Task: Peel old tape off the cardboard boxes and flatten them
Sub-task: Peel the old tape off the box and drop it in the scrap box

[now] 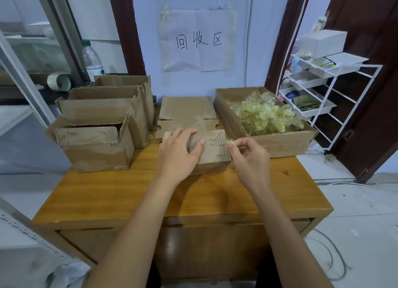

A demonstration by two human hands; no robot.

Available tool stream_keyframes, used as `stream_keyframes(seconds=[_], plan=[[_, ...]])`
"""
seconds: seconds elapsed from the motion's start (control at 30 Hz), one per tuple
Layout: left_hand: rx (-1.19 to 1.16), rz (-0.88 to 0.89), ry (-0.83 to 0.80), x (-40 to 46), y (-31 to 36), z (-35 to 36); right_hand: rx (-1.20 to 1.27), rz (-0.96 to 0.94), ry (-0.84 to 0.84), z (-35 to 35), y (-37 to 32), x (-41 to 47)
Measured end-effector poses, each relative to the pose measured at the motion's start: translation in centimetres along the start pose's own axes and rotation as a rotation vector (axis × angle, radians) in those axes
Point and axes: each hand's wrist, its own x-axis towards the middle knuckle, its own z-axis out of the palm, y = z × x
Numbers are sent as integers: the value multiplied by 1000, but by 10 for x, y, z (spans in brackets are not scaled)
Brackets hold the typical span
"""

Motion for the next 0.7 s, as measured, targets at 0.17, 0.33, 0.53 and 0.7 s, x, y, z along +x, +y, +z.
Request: stream_keyframes(seconds=[0.17,0.33,0.53,0.7], plan=[[-6,-7,-2,-1,1,0,201,137,-57,-8,-5,0],[-5,1,-4,-1,1,0,321,178,-78,-9,-4,1],[-12,2,8,-1,0,0,342,58,-70,-4,-1,-2],[-12,-5,2,1,0,1,347,27,-92,-7,2,-2]])
